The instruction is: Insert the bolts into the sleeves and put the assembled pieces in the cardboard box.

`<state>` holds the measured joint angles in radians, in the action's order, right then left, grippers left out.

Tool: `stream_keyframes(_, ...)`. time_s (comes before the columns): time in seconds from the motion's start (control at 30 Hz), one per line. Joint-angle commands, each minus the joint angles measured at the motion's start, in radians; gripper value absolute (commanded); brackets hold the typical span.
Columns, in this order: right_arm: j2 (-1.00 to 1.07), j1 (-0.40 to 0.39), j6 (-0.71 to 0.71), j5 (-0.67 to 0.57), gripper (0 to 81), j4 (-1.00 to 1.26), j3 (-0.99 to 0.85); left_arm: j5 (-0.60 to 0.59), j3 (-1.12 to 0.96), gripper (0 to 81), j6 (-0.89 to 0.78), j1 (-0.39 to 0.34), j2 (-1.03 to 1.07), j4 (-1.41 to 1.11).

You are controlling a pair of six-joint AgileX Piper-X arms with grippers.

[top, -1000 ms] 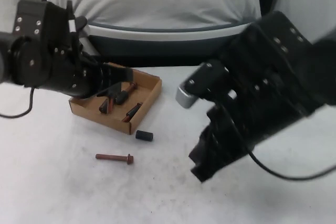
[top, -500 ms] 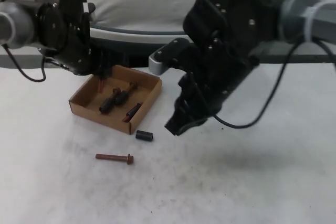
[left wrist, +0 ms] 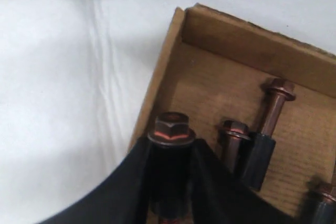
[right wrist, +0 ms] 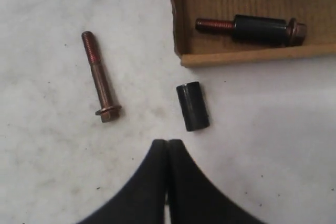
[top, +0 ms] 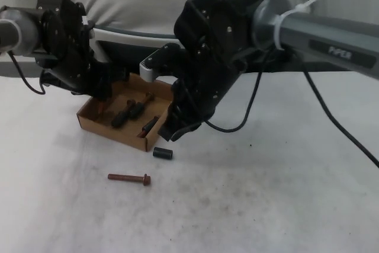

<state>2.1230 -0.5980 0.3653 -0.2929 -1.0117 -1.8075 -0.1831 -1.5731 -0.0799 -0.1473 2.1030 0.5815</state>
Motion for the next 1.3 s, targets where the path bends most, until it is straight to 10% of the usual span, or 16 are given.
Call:
stream_keyframes(0.0, 0.015, 0.004, 0.008, -0.002, 1.0, 0.013, -0.027, -0.009, -0.016, 0.8, 0.054, 0.006, -0.008, 0.018)
stream_keyframes(0.3, 0.018, 0.002, 0.051, 0.077, 48.7, 0.035, -0.027, -0.039, -0.014, 28.9, 0.066, 0.006, -0.008, 0.015)
stream_keyframes(0.47, 0.018, -0.004, 0.096, 0.079, 44.7, 0.026, -0.027, -0.148, -0.018, 42.6, 0.071, 0.006, -0.015, 0.025)
stream_keyframes(1.27, 0.13, -0.052, 0.308, 0.148, 44.7, -0.027, -0.027, -0.271, 0.004, 42.6, 0.918, -0.175, -0.135, 0.675)
